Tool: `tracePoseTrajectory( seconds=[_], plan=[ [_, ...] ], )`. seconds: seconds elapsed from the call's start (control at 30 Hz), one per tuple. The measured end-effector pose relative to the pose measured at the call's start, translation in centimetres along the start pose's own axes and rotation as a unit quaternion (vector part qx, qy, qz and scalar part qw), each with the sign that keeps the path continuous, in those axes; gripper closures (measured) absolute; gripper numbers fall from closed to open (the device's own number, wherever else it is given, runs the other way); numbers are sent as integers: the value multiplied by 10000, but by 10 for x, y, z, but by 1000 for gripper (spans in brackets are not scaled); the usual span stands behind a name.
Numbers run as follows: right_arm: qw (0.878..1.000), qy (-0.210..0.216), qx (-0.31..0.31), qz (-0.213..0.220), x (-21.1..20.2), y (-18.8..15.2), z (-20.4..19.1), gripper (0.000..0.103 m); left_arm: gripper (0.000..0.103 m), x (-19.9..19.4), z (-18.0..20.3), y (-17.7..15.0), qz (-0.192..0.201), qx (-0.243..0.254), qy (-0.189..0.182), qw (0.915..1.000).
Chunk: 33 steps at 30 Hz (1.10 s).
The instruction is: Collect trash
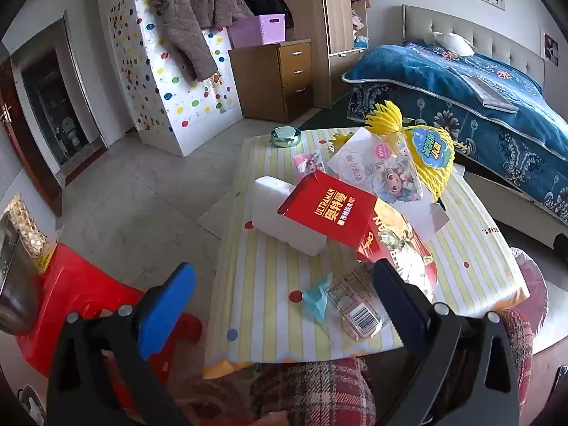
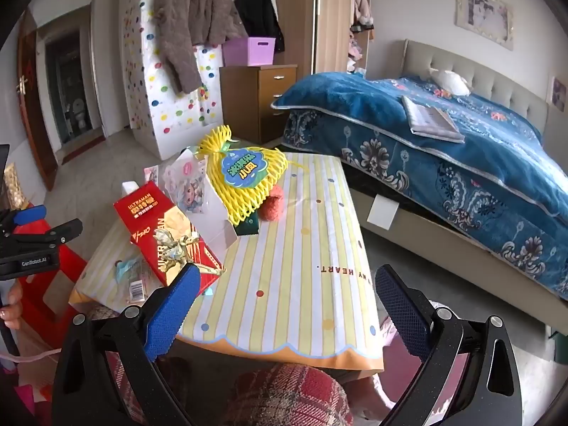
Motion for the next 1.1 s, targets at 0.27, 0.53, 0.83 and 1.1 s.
tracePoseTrajectory(
  seconds=[0.27,0.53,0.83,1.1],
  plan=[
    [10000,7,13,-17,0,-1,0,5,6,0,-1,0,1,9,11,10000],
    [10000,8,14,-20,0,-2,2,5,6,0,1,0,0,-3,11,10000],
    [10000,26,21,-32,1,-3,1,5,6,6,-1,-4,-19,-24,42,10000],
    [10000,18,30,-49,3,-5,1,5,6,6,-1,-3,-20,-24,39,10000]
  ],
)
Point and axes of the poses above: each gripper's, at about its wrist camera, not at the fingertips, and x roughly the way its jaws point, z to its right, y to its top, the point moved 8 cm from there along x, roughly the way its jaws point, and after that the axes turned 8 degrees about -x, right-handed, at the moved point
